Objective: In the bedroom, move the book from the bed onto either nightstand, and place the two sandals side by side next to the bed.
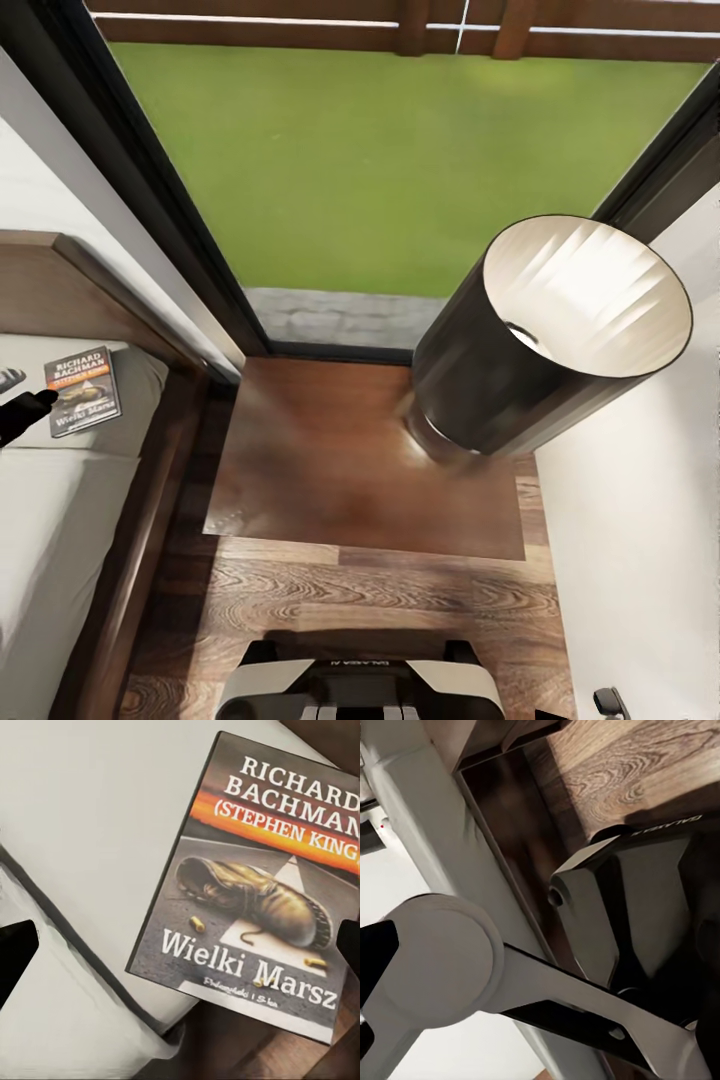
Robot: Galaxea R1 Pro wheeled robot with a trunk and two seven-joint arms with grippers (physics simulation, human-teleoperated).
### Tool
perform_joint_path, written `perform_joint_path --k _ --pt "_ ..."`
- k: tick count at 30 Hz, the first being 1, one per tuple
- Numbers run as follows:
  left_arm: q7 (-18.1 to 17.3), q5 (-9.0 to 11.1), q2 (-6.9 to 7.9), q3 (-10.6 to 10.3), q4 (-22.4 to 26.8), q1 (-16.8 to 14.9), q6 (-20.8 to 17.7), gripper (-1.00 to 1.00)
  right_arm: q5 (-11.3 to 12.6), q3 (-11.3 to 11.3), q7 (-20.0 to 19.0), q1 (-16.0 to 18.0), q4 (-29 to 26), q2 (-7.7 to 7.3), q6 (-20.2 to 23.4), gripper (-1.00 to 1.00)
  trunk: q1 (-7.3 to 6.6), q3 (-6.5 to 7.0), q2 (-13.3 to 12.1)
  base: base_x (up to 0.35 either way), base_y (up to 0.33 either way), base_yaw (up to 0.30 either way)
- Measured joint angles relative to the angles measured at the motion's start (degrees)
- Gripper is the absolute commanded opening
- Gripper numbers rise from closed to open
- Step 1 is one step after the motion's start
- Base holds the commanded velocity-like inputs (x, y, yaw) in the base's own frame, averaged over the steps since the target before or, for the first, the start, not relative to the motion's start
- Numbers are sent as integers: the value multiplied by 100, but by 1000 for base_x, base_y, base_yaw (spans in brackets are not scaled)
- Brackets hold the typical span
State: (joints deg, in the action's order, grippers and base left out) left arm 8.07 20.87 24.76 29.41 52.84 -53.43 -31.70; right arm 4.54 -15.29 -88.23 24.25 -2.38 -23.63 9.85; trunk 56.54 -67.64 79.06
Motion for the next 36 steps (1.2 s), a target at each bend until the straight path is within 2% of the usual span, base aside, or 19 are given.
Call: perform_joint_path --k 6,9,12,15,16,17,21,22,23,25,27,30,36 --pt "-64 -10 55 27 -24 13 -100 100 5 0 7 0 7 0 -6 100 -132 108 -241 0 0 0" --pt "-348 -4 118 32 -39 24 -196 100 7 -1 8 0 7 0 -75 100 -198 162 -361 0 0 0" --pt "-583 -5 253 32 -40 32 -401 100 8 0 9 0 8 0 -218 100 -264 215 -481 0 0 0" --pt "-641 2 339 68 -41 35 -454 100 8 0 9 0 7 0 -255 100 -330 269 -602 0 0 0" --pt "-668 -7 394 242 -41 35 -485 100 8 0 9 0 8 0 -272 100 -352 287 -642 0 0 0" --pt "-676 -2 409 312 -41 36 -493 100 8 0 9 0 8 0 -276 100 -374 305 -682 0 0 0" --pt "-686 -32 424 415 -41 37 -510 100 8 0 9 0 9 0 -280 100 -461 377 -843 0 0 0" --pt "-687 -84 429 428 -41 37 -523 100 8 0 9 0 9 0 -281 100 -483 395 -883 0 0 0" --pt "-692 -262 437 442 -41 37 -564 100 8 0 9 0 9 0 -281 100 -505 413 -923 0 0 0" --pt "-708 -382 452 447 -41 37 -583 100 8 0 9 0 9 0 -281 100 -549 449 -1003 0 0 0" --pt "-777 -454 471 448 -41 37 -592 100 8 0 9 0 9 0 -281 100 -593 485 -1083 0 0 0" --pt "-1084 -550 493 444 -91 41 -600 100 8 0 16 0 9 0 -281 100 -659 539 -1204 0 0 0" --pt "-1476 -740 496 435 -591 66 -595 100 8 0 51 0 9 0 -287 100 -791 646 -1444 0 0 0"
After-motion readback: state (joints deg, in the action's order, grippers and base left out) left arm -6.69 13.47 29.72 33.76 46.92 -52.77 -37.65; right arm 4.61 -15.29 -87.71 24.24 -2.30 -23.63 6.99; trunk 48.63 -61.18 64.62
